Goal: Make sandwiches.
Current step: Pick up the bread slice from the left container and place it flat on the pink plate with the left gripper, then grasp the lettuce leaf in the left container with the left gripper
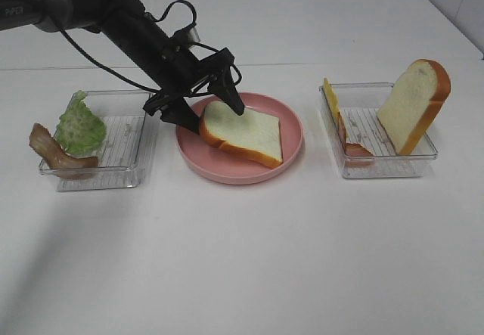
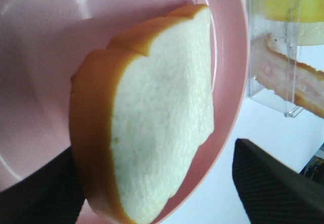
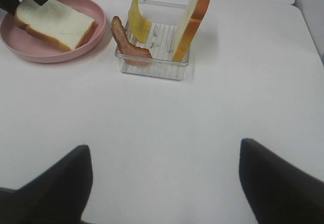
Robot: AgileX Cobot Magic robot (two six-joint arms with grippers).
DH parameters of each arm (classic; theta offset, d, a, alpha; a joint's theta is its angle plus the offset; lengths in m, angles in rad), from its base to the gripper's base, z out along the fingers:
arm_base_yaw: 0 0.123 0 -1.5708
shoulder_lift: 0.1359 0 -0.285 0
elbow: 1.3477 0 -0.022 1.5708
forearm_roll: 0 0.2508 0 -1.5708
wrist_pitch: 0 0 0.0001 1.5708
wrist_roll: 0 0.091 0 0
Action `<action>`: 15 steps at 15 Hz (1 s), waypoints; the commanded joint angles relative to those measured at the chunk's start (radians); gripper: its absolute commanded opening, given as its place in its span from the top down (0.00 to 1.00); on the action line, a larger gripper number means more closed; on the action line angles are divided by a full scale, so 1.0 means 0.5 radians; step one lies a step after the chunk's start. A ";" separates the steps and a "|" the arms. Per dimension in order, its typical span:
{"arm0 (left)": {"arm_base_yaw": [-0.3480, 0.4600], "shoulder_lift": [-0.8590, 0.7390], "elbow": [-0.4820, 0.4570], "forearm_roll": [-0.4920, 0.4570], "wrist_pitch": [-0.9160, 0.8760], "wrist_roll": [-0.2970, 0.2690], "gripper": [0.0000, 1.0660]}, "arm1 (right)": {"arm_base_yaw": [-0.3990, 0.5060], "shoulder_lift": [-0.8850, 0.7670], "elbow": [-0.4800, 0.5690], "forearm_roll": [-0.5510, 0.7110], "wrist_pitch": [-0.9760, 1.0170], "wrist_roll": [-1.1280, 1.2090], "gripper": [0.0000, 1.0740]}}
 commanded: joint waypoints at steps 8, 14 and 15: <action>-0.004 -0.182 -0.120 0.378 0.258 -0.012 0.22 | -0.012 -0.026 0.002 0.002 -0.016 0.002 0.30; -0.004 -0.552 -0.212 1.150 0.258 -0.438 0.27 | -0.012 -0.026 0.002 0.004 -0.016 0.002 0.30; -0.004 -0.616 -0.212 1.228 0.258 -0.480 0.27 | -0.012 -0.026 0.002 0.004 -0.016 0.002 0.30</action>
